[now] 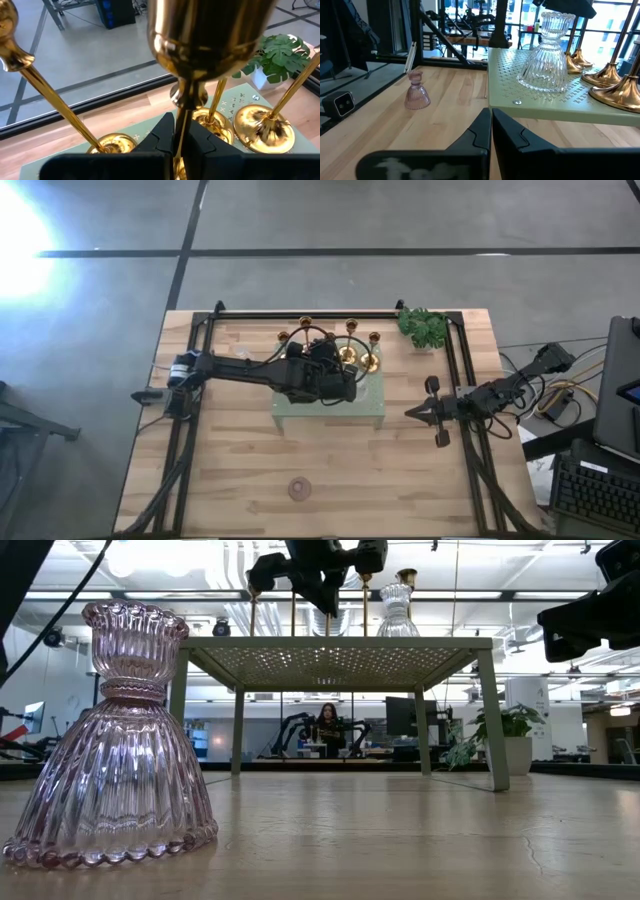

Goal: Pick & Place candle stick holders
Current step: Put the gold candle stand on the shelf, then put the white crystal glass candle holder on the shelf

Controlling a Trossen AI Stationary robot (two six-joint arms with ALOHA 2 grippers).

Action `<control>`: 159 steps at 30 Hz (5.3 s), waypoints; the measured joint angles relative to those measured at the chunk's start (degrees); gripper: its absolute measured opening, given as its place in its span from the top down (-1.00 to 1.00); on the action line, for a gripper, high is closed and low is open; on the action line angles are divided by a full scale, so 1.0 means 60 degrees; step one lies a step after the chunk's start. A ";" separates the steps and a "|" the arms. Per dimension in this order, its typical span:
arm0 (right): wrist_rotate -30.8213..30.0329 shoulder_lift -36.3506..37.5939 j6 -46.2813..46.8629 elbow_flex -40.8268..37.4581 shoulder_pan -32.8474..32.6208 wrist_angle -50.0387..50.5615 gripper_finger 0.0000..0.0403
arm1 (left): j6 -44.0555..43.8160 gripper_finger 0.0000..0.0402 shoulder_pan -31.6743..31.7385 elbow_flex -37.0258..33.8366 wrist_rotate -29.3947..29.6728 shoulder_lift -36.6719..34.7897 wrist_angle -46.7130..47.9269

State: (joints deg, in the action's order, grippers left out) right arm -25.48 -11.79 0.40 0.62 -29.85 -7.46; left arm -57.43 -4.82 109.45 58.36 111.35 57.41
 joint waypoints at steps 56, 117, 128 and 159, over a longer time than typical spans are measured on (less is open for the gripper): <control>0.0000 0.0000 -0.0001 0.0000 0.0002 -0.0004 0.96 | 0.0051 0.54 0.0168 -0.0011 -0.0268 0.0018 0.0026; 0.0001 0.0000 0.0000 0.0000 0.0001 -0.0001 0.96 | -0.1213 0.16 -0.0724 -0.0011 -0.0549 -0.0269 0.1042; 0.0000 0.0001 -0.0001 0.0000 0.0004 0.0000 0.96 | -0.1297 0.16 -0.1446 -0.0011 -0.0629 -0.0613 0.1042; -0.0002 0.0004 -0.0004 0.0000 0.0000 0.0004 0.96 | -0.5362 0.17 -0.4106 -0.0013 -0.3489 -0.1813 0.5495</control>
State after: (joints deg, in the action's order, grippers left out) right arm -25.49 -11.77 0.38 0.62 -29.85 -7.44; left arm -89.60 -29.45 109.37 37.43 100.47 90.38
